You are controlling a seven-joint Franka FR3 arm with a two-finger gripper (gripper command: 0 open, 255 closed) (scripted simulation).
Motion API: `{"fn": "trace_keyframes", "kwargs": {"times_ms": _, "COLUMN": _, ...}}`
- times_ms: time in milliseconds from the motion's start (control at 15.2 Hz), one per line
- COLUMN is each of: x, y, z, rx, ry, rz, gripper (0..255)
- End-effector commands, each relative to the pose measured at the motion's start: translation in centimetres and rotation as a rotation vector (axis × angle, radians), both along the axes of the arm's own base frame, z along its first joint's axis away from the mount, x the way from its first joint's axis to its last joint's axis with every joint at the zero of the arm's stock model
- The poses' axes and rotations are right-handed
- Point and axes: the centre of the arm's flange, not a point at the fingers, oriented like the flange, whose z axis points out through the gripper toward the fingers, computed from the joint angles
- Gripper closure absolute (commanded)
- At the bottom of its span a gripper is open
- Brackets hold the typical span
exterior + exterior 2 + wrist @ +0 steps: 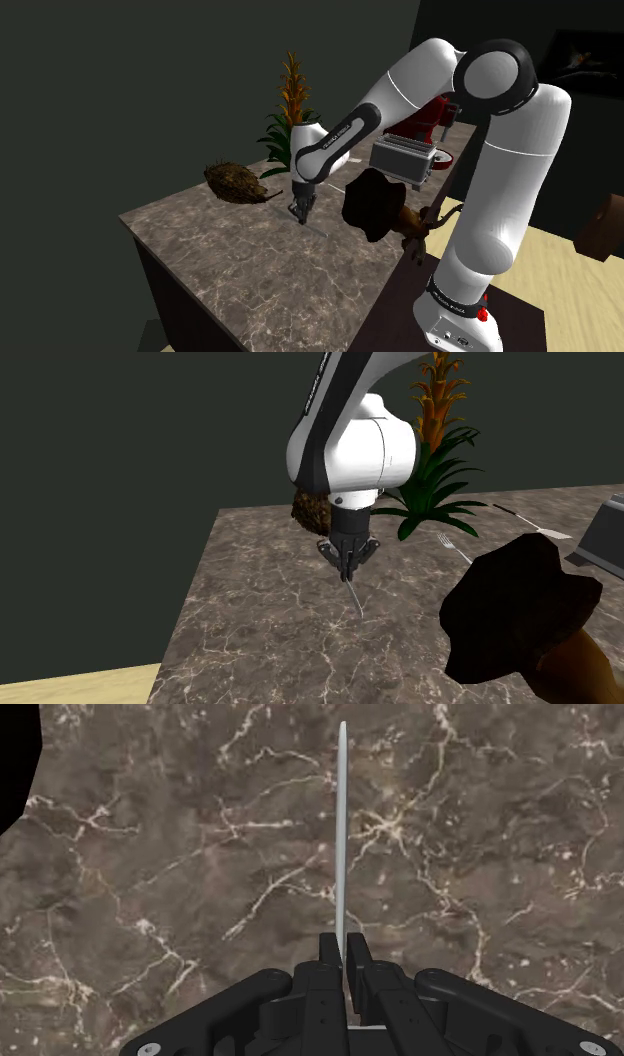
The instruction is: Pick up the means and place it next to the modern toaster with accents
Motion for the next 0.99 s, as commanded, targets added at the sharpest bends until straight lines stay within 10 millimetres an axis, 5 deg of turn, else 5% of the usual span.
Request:
{"fn": "trace_keyframes", "kwargs": {"times_ms": 0, "x": 0.0, "y": 0.0, "z": 1.0, "rx": 0.000, "ry": 0.000, "rz": 0.000, "gripper": 255}}
{"fn": "trace_keyframes", "kwargs": {"times_ms": 924, "x": 0.0, "y": 0.0, "z": 8.4, "rx": 0.000, "ry": 0.000, "rz": 0.000, "gripper": 255}}
